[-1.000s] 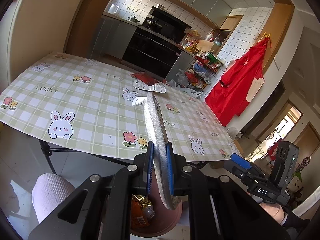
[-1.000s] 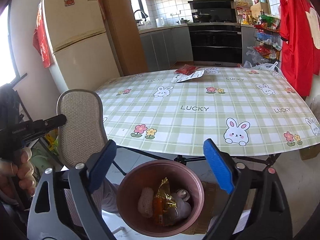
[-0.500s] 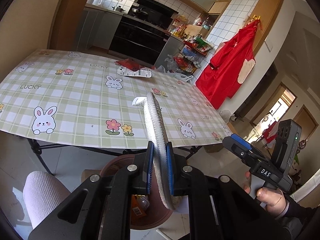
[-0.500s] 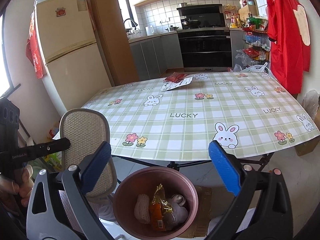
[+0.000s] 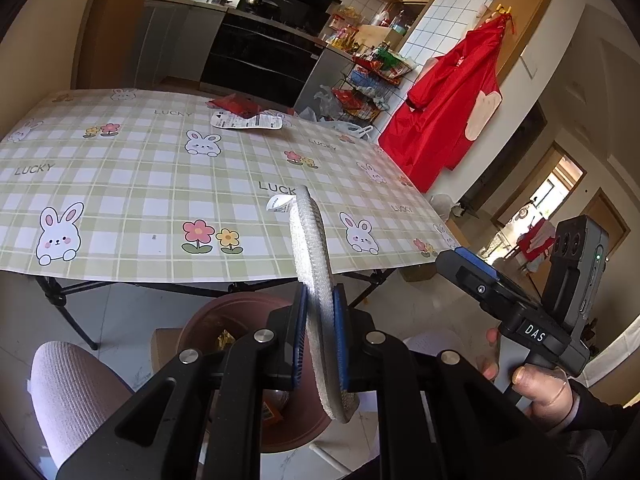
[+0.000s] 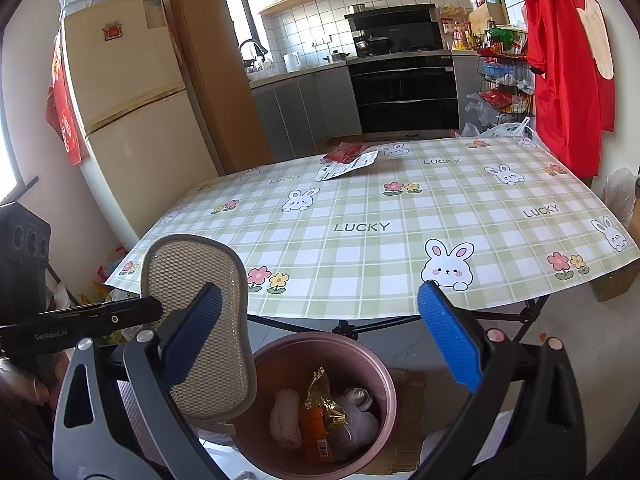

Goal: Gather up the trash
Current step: 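Open the left gripper over the pink bin to drop the grey insole, then reach the right gripper to the red snack packet and grasp it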

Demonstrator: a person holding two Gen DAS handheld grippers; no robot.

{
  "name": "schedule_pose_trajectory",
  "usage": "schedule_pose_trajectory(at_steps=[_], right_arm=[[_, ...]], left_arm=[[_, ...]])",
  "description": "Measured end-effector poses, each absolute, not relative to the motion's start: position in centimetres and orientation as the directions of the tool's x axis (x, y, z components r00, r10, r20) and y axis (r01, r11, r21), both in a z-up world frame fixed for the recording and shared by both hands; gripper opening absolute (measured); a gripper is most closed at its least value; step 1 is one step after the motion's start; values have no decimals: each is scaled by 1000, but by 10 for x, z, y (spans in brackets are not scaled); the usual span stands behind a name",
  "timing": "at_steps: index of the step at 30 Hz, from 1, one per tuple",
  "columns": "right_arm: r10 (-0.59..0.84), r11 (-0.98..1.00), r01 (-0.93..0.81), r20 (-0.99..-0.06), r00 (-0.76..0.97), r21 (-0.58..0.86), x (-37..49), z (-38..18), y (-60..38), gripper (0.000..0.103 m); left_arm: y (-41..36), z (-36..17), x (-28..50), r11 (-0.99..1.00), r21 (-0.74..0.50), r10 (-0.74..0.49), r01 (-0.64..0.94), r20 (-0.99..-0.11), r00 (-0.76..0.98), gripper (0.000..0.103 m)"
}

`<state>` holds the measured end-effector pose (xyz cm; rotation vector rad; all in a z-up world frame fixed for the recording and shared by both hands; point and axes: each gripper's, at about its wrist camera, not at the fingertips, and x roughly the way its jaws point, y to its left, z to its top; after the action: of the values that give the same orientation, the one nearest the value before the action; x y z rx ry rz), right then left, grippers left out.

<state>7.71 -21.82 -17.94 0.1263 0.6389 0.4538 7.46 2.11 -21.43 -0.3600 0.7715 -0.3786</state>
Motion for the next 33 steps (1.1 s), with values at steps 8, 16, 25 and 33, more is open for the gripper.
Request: schedule_pose_trajectory(at_steps=[8, 16, 25, 33], right_arm=[[446, 895, -367, -549, 706, 254, 76, -181, -218, 97], [441, 897, -358, -562, 700, 257, 77, -187, -220, 97], [417, 909, -337, -586, 695, 246, 83, -195, -224, 97], [365, 930, -296, -616, 698, 217, 114, -202, -240, 97]], left_arm=[[20, -223, 80, 867, -468, -457, 171, -611, 647, 67], [40, -220, 75, 925, -380, -269, 6, -646, 714, 96], [58, -230, 75, 919, -391, -234, -59, -658, 716, 97], [70, -233, 94, 941, -335, -193, -49, -650, 735, 97]])
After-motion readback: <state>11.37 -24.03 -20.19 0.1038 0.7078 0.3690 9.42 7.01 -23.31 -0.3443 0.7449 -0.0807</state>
